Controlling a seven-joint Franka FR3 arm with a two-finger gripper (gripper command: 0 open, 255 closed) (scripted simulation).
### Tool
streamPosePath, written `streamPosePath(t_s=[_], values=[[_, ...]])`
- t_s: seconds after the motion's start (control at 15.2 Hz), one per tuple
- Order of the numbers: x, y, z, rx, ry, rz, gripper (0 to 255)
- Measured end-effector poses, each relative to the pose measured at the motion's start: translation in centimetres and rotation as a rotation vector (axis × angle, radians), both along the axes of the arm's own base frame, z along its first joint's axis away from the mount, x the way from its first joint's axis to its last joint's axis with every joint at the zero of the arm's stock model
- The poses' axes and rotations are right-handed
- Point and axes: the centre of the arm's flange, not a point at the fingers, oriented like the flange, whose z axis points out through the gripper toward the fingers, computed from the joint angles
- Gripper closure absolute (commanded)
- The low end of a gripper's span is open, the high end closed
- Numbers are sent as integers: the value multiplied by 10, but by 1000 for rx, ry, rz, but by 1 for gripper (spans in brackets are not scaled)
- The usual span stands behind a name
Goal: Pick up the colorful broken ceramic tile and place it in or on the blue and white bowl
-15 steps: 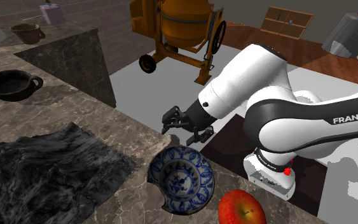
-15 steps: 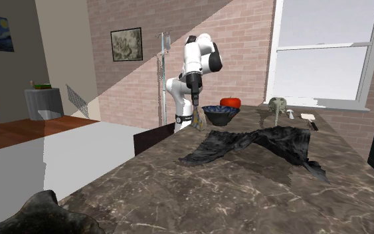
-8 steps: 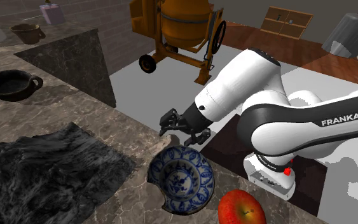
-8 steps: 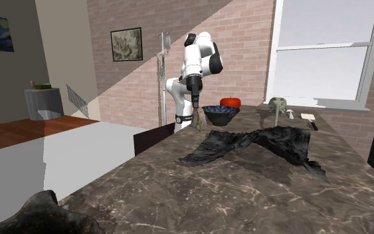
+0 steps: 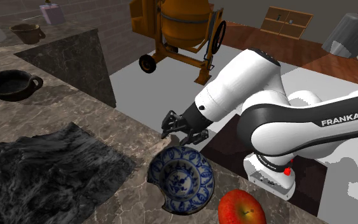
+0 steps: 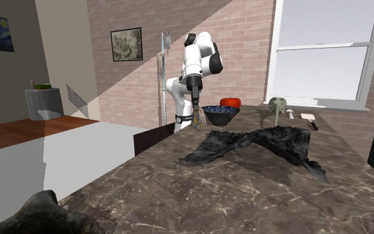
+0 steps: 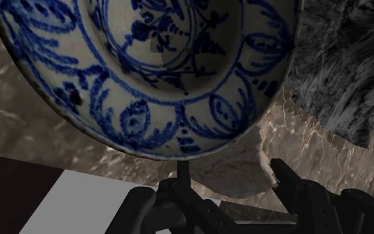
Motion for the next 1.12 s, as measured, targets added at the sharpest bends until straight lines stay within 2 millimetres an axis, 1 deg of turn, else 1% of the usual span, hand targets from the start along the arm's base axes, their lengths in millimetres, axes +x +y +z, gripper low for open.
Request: streamPosePath(t_s=[0.33, 0.59, 1.12], values=[[0, 0, 2, 0, 0, 0, 255], [-1, 0, 20, 0, 1, 0, 255], [1, 0, 63, 0, 1, 0, 255]])
